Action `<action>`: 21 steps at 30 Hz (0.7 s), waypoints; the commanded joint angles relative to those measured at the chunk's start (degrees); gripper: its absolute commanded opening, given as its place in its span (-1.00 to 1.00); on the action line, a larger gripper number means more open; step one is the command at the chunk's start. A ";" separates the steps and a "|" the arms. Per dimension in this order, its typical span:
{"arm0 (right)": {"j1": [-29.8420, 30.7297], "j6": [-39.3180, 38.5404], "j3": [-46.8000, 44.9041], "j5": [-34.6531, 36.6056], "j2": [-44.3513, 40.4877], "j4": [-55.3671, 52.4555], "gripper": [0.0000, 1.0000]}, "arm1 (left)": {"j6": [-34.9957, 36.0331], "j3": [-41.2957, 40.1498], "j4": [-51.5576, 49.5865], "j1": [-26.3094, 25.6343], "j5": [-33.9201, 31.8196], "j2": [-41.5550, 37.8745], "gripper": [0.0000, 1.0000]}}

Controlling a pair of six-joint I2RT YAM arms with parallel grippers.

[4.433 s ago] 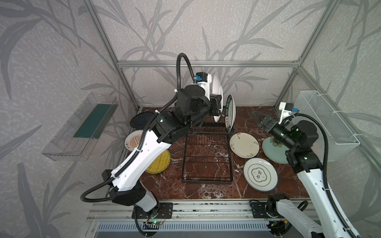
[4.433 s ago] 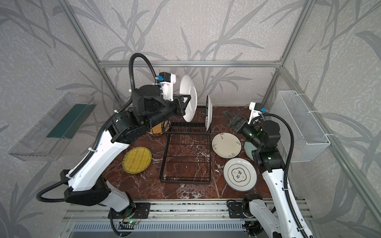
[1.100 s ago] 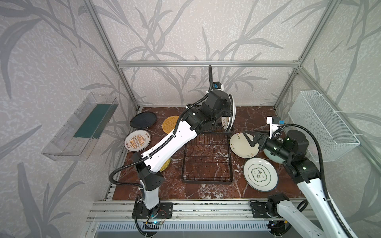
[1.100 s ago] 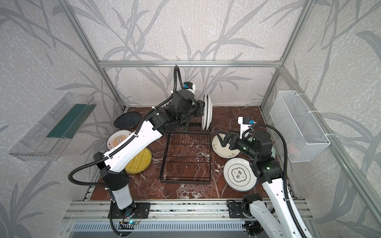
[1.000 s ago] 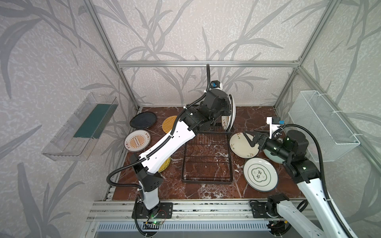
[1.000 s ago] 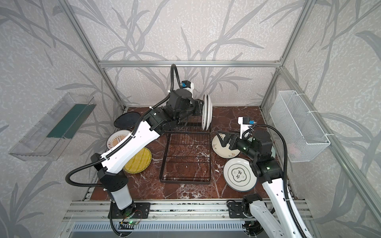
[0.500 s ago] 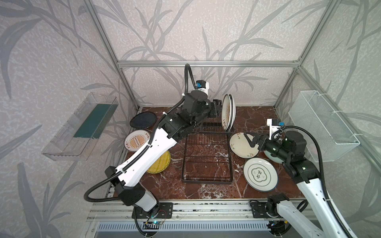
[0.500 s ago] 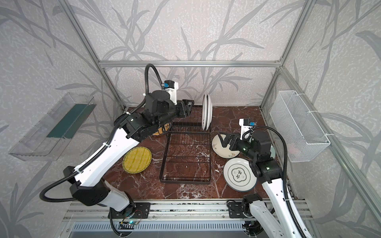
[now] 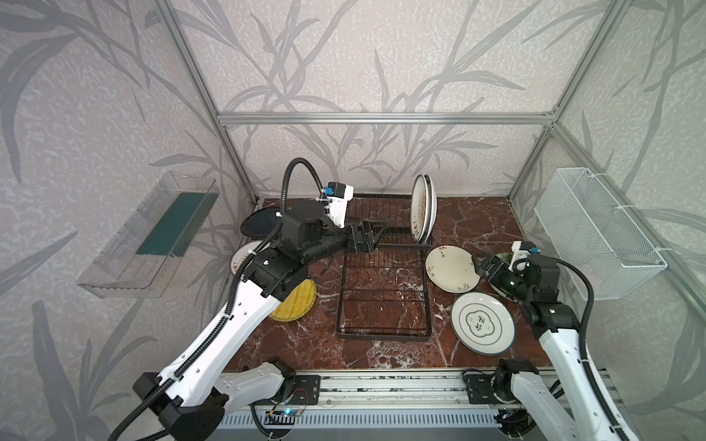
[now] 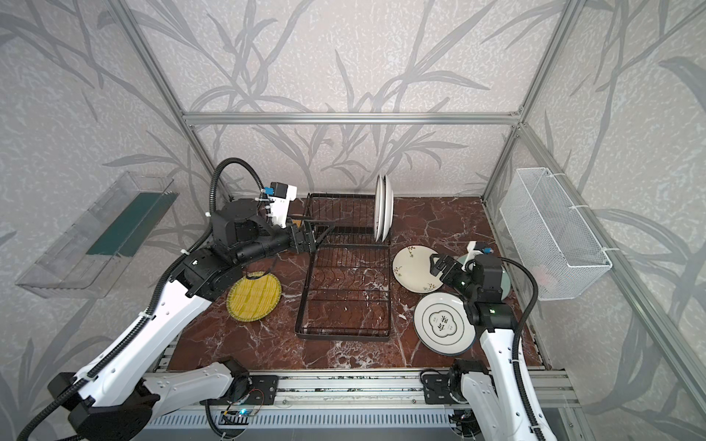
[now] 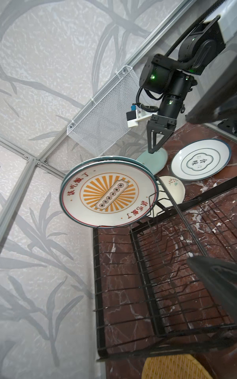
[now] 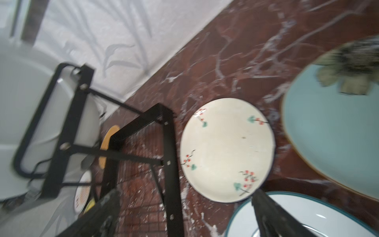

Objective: Load plates into a dish rack
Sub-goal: Pick up the plate from the middle-right of the table.

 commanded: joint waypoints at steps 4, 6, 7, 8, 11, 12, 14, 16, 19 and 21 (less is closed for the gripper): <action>-13.15 5.95 -6.21 -0.35 2.79 5.55 0.97 | -5.10 -6.07 5.68 4.28 15.44 -1.38 0.98; -16.21 7.07 -7.86 0.32 3.50 7.71 0.96 | -6.31 -7.70 7.22 5.44 17.19 -1.77 0.98; -17.83 7.71 -8.69 0.99 3.60 8.06 0.96 | -6.45 -8.32 7.42 5.91 17.56 -2.06 0.98; -19.32 8.09 -9.30 1.64 3.75 8.22 0.96 | -6.17 -8.83 7.21 6.24 17.38 -2.51 0.99; -22.55 10.19 -12.28 3.78 3.82 9.93 0.95 | -4.24 -9.78 6.25 6.23 16.56 -3.93 0.98; -23.39 10.91 -13.49 3.50 4.09 11.62 0.96 | -3.94 -10.05 6.04 6.24 16.37 -4.31 0.98; -25.53 12.05 -15.84 3.12 5.23 14.53 0.95 | -3.60 -10.51 5.98 6.28 16.00 -4.93 0.98; -27.54 12.67 -16.68 2.15 6.80 16.45 0.94 | -3.31 -10.78 5.83 6.24 15.99 -5.31 0.98; -28.77 12.58 -16.41 1.56 9.35 17.71 0.92 | -2.41 -11.08 5.15 6.26 15.85 -5.86 0.98; -29.34 12.16 -16.14 1.86 10.80 17.75 0.92 | -2.30 -11.52 5.17 6.22 15.73 -6.04 0.98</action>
